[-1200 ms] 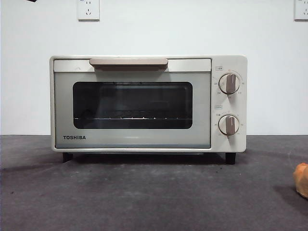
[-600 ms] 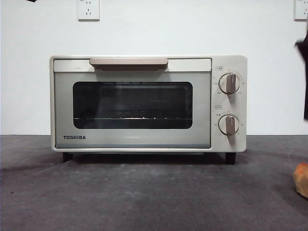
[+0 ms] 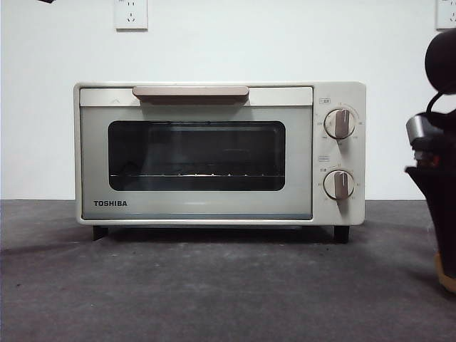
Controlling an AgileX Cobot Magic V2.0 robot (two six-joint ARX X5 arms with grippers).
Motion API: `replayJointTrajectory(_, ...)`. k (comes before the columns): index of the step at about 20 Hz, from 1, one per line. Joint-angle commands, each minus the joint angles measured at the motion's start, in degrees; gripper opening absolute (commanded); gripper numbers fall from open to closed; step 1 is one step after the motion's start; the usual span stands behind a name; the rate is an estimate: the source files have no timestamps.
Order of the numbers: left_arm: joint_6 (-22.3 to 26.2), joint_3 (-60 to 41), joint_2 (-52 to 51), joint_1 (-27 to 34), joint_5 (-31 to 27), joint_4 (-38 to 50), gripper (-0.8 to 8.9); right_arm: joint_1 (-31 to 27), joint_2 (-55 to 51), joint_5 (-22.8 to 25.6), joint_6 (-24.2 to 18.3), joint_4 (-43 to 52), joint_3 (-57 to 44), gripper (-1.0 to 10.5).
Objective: The left arm flap open the oven, the right arm pick bread and place it into oven, the left arm flap close the oven
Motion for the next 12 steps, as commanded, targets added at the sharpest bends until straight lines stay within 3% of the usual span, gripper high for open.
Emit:
replayJointTrajectory(1, -0.04, 1.49, 0.48, -0.24, -0.09, 0.31, 5.31, 0.31, 0.94, 0.13, -0.7, 0.15, 0.42, 1.9)
replayJointTrajectory(7, -0.72, 1.51, 0.87, -1.18, -0.42, -0.07, 5.2, 0.28, -2.8, -1.66, -0.9, -1.9, 1.18, 1.1)
replayJointTrajectory(12, -1.27, 3.96, 4.83, -1.99, -1.57, -0.61, 3.42, 0.28, -17.11, -8.61, -0.17, -5.97, 2.58, 1.1)
